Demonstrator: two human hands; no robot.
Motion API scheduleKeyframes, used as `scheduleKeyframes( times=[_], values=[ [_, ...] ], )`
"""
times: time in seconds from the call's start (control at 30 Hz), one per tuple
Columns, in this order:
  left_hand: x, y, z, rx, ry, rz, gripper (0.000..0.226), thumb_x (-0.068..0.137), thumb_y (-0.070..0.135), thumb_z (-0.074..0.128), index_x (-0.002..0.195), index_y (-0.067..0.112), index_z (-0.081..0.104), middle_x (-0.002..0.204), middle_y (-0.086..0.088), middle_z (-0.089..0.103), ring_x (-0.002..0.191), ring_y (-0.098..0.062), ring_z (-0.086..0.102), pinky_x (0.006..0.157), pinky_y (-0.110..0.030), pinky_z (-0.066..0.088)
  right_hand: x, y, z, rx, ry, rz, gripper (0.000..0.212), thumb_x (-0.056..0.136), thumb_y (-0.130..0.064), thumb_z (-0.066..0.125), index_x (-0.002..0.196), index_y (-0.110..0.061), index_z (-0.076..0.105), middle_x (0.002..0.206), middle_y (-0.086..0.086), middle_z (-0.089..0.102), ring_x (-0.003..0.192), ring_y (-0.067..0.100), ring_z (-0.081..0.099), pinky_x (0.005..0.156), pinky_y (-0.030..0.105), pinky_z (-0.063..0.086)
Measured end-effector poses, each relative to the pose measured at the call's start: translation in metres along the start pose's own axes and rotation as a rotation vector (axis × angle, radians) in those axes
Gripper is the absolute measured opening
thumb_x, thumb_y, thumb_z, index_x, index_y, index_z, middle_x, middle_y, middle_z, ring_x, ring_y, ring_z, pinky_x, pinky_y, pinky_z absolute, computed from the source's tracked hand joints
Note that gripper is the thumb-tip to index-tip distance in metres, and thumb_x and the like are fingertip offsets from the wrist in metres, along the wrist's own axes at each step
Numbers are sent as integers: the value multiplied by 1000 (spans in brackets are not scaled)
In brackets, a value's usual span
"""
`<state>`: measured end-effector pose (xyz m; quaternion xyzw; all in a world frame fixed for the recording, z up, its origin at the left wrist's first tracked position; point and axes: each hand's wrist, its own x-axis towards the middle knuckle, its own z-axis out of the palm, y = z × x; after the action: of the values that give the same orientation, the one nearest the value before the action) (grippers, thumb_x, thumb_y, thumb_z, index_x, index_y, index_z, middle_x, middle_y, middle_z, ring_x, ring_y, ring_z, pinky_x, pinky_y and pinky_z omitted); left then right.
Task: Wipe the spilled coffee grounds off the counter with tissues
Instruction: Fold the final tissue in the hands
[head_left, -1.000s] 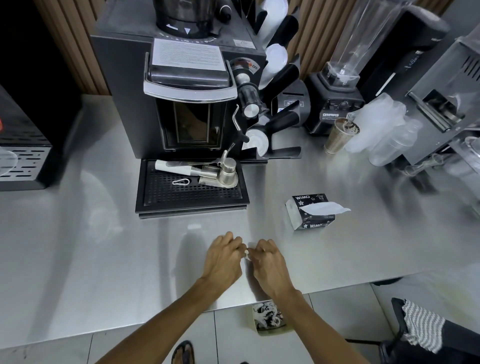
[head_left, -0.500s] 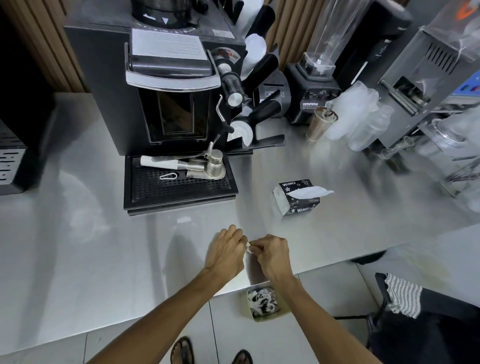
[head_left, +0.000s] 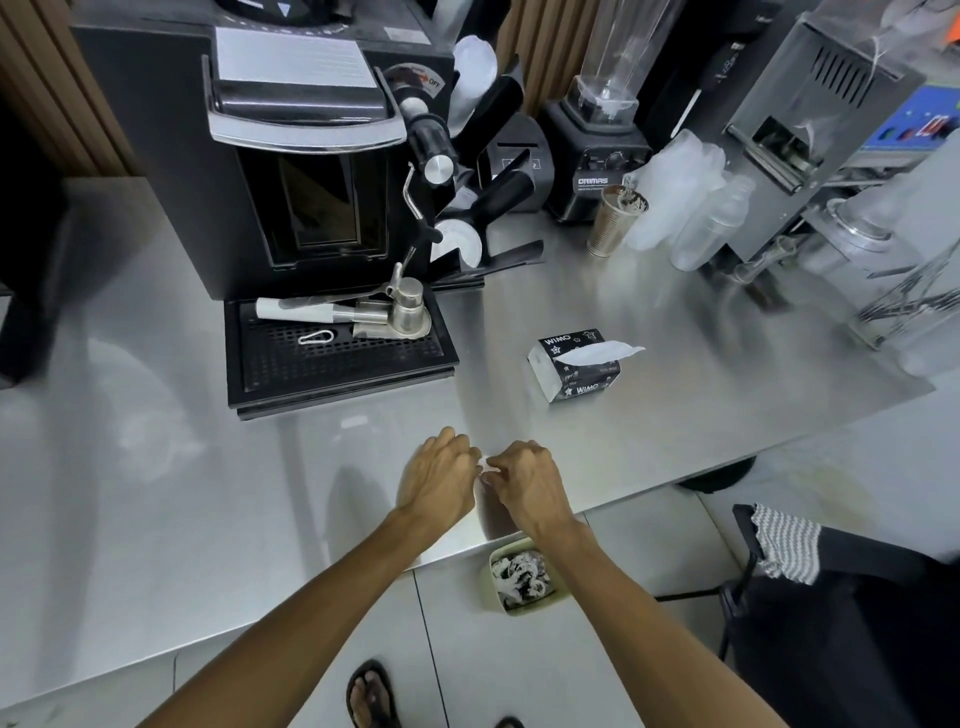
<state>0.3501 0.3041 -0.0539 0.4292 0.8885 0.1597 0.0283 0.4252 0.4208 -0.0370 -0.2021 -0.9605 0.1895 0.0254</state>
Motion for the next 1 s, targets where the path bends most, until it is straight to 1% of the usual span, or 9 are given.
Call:
scheduleKeyframes(
  times=[0.13, 0.23, 0.37, 0.5, 0.63, 0.8, 0.87, 0.93, 1.0],
  values=[
    [-1, 3, 1, 33, 25, -9, 10, 84, 17, 65, 92, 14, 71, 85, 0, 62, 88, -21, 54, 76, -29, 45, 3, -2, -3, -14, 10, -2, 5, 83, -17, 70, 79, -13, 72, 75, 10, 67, 74, 27, 59, 64, 34, 46],
    [-2, 5, 3, 38, 46, -35, 9, 74, 13, 74, 82, 14, 71, 76, 1, 60, 80, -20, 54, 69, -28, 45, 5, -2, -3, -34, 5, -33, 9, 87, -16, 66, 82, -12, 73, 80, 11, 65, 77, 27, 59, 62, 29, 41],
    [-1, 10, 7, 55, 83, -68, 19, 59, 8, 82, 72, 14, 71, 68, 1, 58, 71, -19, 54, 62, -28, 46, 9, 2, -5, -40, -16, -73, 13, 90, -12, 62, 88, -7, 73, 89, 13, 64, 86, 25, 58, 66, 28, 42],
    [-4, 24, 12, 44, 90, -93, 22, 53, 3, 82, 69, 14, 71, 66, 2, 58, 70, -20, 55, 61, -28, 47, 5, 14, -6, -38, -43, -107, 12, 89, -10, 62, 87, -6, 73, 90, 12, 65, 90, 26, 58, 68, 29, 44],
    [-7, 47, 19, 15, 78, -101, 24, 50, 1, 80, 68, 15, 70, 66, 3, 57, 70, -19, 55, 61, -27, 45, -8, 33, -13, -36, -49, -86, 13, 88, -6, 59, 83, -5, 71, 87, 11, 65, 86, 24, 59, 62, 23, 36],
    [-5, 87, 27, 7, 0, -105, 20, 79, 7, 64, 97, 13, 70, 92, -1, 63, 96, -21, 52, 81, -29, 39, -25, 66, -28, -37, -76, -62, 11, 89, -9, 62, 92, -3, 71, 93, 14, 65, 86, 24, 61, 64, 21, 36],
    [-1, 98, 25, 27, -19, -95, 19, 88, 10, 58, 103, 14, 68, 99, -1, 63, 102, -21, 49, 85, -29, 38, -28, 75, -36, -20, -97, -43, 10, 88, -11, 66, 90, -4, 72, 91, 14, 66, 82, 25, 63, 63, 21, 35],
    [2, 110, 24, 26, -38, -99, 16, 92, 14, 56, 102, 16, 69, 100, -2, 63, 102, -21, 48, 85, -30, 39, -32, 87, -44, 29, -119, -22, 8, 86, -12, 70, 85, -5, 74, 79, 9, 67, 70, 21, 61, 61, 22, 37],
    [3, 122, 22, 10, -42, -104, 16, 95, 20, 55, 100, 17, 71, 97, -3, 63, 99, -22, 49, 83, -31, 41, -38, 100, -52, 102, -133, -12, 12, 83, -13, 73, 77, -2, 72, 61, 0, 58, 56, 15, 52, 56, 22, 36]
  ],
)
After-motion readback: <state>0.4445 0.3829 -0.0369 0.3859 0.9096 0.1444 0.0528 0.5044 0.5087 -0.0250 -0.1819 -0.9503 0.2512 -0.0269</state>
